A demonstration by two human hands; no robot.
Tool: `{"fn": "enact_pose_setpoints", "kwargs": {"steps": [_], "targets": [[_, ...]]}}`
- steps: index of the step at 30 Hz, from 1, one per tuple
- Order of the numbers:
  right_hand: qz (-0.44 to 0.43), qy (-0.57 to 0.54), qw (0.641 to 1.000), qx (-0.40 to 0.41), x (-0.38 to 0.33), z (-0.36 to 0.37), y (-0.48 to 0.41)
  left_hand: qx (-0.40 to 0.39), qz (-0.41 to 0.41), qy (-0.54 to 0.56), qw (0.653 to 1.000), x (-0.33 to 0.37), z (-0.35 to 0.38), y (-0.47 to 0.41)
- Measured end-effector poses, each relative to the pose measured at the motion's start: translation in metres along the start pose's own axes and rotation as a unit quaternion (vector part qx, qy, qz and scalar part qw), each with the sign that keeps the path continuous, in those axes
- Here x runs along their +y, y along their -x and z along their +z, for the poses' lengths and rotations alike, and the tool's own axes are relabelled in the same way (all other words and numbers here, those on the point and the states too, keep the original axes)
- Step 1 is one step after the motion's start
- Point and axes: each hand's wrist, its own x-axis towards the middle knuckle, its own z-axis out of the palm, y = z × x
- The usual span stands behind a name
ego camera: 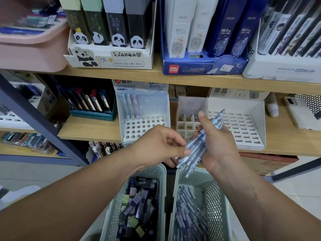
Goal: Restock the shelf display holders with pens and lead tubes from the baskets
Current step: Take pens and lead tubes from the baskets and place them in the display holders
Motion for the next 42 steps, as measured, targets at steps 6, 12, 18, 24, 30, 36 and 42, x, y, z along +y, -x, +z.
{"fn": "enact_pose_setpoints", "kwargs": {"steps": [6, 12, 18, 24, 30, 36, 42], "targets": [[0.012, 0.060, 0.998, -0.003, 0.000, 0.000, 0.000, -0.042, -0.022, 0.036, 0.998, -0.003, -0.003, 0.004], [0.019, 0.081, 0.996, 0.011, 0.002, 0.001, 0.000, -0.037, -0.032, 0.024, 0.999, -0.008, -0.004, 0.006], [0.020, 0.101, 0.994, -0.027, 0.006, 0.002, -0.001, 0.055, -0.034, 0.066, 0.996, -0.016, -0.021, 0.008], [0.050, 0.058, 0.997, -0.029, 0.004, 0.002, -0.001, 0.136, -0.015, 0.157, 0.978, -0.010, -0.048, 0.007], [0.064, 0.041, 0.996, -0.042, 0.004, 0.002, -0.002, 0.110, 0.072, 0.147, 0.980, -0.001, -0.061, 0.011], [0.101, 0.003, 0.992, -0.075, 0.007, 0.009, 0.004, 0.209, 0.096, 0.307, 0.924, -0.002, -0.057, 0.003], [0.129, 0.036, 0.987, -0.092, 0.014, 0.011, 0.009, 0.232, 0.080, 0.375, 0.894, -0.005, -0.059, -0.003]]}}
